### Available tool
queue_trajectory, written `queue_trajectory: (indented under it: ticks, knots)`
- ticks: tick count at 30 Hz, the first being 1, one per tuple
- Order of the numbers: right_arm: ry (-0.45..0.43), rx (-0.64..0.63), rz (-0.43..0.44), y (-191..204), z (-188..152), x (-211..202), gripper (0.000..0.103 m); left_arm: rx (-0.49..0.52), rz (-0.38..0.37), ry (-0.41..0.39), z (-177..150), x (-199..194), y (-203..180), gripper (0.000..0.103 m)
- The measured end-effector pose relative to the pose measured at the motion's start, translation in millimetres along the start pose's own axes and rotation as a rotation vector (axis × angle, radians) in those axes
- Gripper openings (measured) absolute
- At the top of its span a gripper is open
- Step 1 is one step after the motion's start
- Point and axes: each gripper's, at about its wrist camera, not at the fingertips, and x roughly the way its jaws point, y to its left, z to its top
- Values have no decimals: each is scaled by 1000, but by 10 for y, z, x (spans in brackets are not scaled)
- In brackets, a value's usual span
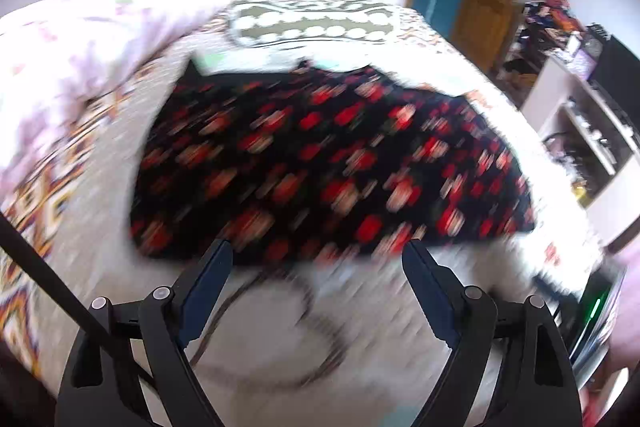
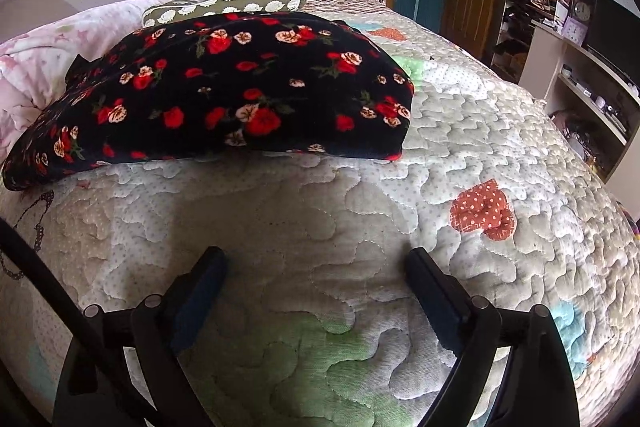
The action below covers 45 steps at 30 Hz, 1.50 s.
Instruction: Fold large clothes
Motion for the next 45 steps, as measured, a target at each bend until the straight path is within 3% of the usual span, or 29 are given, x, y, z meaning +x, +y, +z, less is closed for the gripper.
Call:
queue_trajectory:
  ticks: [2,5,8,10,13,16,20,23,27,31,34,41,43,44,45]
  knots:
    - [-2,-2,3,-3,0,-3,94,9,-25,13,268,263,-106,86]
    - [-1,-6,7,-14,1,-4,94,26,41,84,472,770,-211,86]
    - [-2,-9,11,-22,4,-5,94,31,91,199,462,1242,-246,88]
    - [-3,-10,14,-25,7,-2,95,25,102,194,456,1317,-251,91]
    - [-5,-10,19,-30,9,3,95,24,91,173,475,1173,-248,91]
    - [-10,-8,28,-39,3,0,95,-1,59,107,417,765,-195,91]
    - [-2,-5,59,-73,25,-4,96,-52,8,38,146,159,-28,91]
    - [16,18,141,-180,92,-39,95,-75,15,14,-122,-163,122,91]
    - [47,217,334,-541,276,-36,85,-87,59,-26,-523,-551,312,91]
    - [56,399,469,-752,472,150,81,-149,35,-30,-831,-748,512,91]
    - [63,482,513,-748,594,352,79,-159,41,-41,-934,-834,595,91]
    - [50,664,514,-749,818,610,79,-184,86,-79,-1057,-979,838,91]
    - [70,692,501,-756,829,622,66,-208,83,-87,-1096,-993,946,91]
    - [88,695,479,-788,846,622,47,-217,80,-89,-1108,-993,991,91]
    - [107,688,464,-787,864,636,35,-225,76,-91,-1118,-993,1035,91]
